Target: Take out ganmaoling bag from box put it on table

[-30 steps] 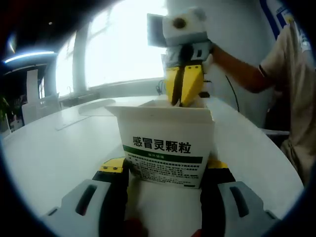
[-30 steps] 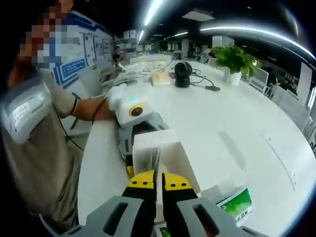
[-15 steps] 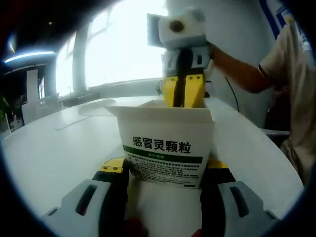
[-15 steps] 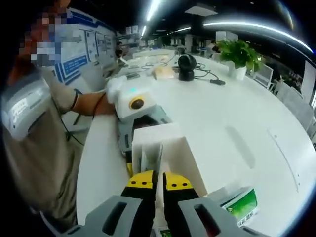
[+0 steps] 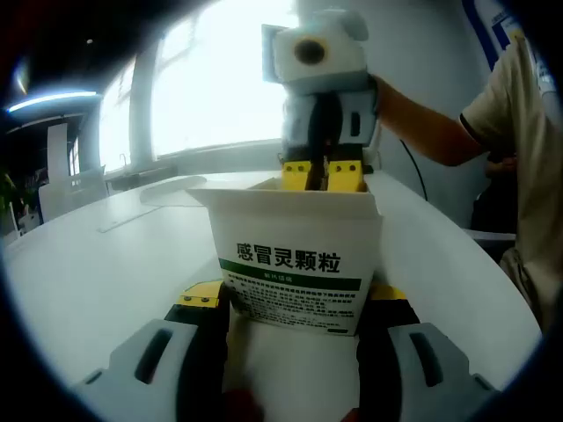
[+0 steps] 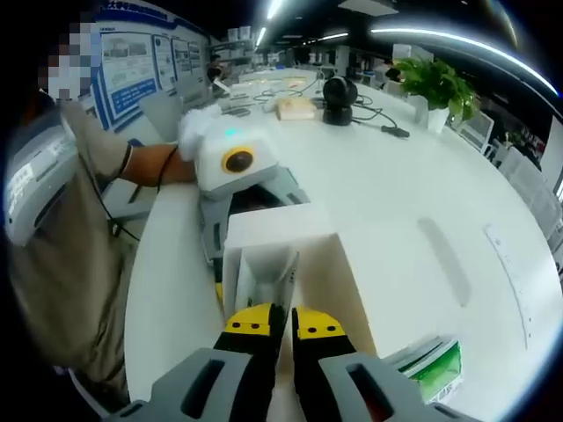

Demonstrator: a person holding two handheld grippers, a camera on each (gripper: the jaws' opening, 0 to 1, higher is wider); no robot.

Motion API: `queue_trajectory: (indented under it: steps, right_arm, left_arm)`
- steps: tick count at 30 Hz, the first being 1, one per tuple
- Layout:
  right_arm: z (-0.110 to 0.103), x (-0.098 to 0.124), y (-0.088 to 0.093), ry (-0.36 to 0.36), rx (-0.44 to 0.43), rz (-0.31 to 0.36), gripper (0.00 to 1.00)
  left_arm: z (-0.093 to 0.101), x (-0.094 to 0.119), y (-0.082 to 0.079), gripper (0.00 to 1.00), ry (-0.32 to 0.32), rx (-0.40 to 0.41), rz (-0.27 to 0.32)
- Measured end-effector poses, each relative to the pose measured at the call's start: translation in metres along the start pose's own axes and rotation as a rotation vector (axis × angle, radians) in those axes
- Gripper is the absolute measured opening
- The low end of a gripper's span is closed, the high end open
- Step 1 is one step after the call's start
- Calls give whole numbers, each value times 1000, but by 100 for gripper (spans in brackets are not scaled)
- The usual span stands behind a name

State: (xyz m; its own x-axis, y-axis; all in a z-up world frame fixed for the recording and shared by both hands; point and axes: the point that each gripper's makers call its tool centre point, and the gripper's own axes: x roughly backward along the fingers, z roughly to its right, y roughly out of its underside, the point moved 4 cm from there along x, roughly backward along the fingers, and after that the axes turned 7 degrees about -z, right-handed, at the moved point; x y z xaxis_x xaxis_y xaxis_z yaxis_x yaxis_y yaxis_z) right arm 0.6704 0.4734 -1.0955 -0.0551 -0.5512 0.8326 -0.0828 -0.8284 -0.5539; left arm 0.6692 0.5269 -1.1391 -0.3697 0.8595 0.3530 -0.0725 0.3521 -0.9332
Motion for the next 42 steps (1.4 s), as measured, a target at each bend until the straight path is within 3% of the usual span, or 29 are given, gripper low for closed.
queue_trajectory:
  steps: [4, 13, 33, 42]
  right_arm:
    - [0, -2, 0, 6, -11, -18, 0]
    - [-2, 4, -2, 23, -16, 8, 0]
    - [4, 48, -18, 123, -58, 149, 0]
    - [5, 78, -23, 180, -101, 264, 0]
  left_arm:
    - [0, 0, 0, 49, 0, 1, -1]
    - [0, 0, 0, 49, 0, -1, 0]
    - [1, 0, 0, 49, 0, 0, 1]
    - [1, 0, 0, 49, 0, 0, 1]
